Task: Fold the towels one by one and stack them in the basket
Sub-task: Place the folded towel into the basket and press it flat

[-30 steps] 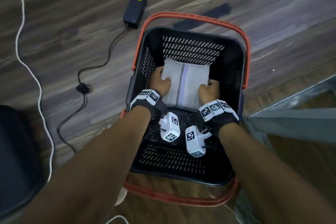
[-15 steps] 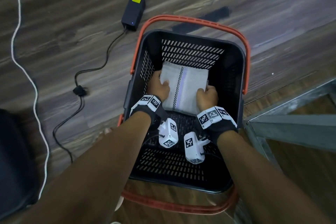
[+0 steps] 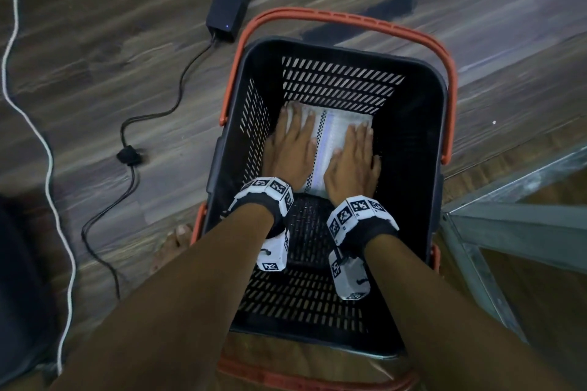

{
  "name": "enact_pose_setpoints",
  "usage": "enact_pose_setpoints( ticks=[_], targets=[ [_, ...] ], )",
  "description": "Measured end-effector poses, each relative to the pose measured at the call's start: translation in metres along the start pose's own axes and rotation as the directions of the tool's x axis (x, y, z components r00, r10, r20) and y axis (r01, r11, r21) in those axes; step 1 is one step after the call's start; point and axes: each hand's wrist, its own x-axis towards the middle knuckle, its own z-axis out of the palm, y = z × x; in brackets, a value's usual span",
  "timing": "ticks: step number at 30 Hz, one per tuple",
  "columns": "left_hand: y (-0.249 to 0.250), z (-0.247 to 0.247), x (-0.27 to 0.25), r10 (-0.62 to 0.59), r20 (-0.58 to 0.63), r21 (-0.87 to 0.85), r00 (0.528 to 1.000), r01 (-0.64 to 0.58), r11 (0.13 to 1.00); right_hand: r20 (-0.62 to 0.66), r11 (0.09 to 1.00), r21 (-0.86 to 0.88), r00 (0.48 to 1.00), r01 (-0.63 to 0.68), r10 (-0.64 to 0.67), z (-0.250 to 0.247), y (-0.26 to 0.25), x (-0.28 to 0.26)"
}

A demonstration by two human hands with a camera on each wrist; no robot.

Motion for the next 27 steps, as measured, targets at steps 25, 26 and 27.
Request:
enact_pose_setpoints(
  ticks=[25, 26, 27],
  targets=[
    [0.083, -0.166, -0.063, -0.224, 0.419, 0.347, 0.88, 0.073, 0.935, 0.498, 0.982, -0.182, 0.866, 0.045, 0.053, -0.167, -0.042, -0.06],
    [0.093, -0.189, -0.072, -0.216, 0.396, 0.329, 0.893, 0.082, 0.941, 0.472, 0.984, -0.165, 0.881, 0.069, 0.018, -0.188, -0.046, -0.068],
    [0.104, -0.213, -0.079, -0.196, 0.361, 0.304, 0.912, 0.084, 0.949, 0.44, 0.984, -0.152, 0.898, 0.087, -0.012, -0.213, -0.051, -0.075]
  ],
)
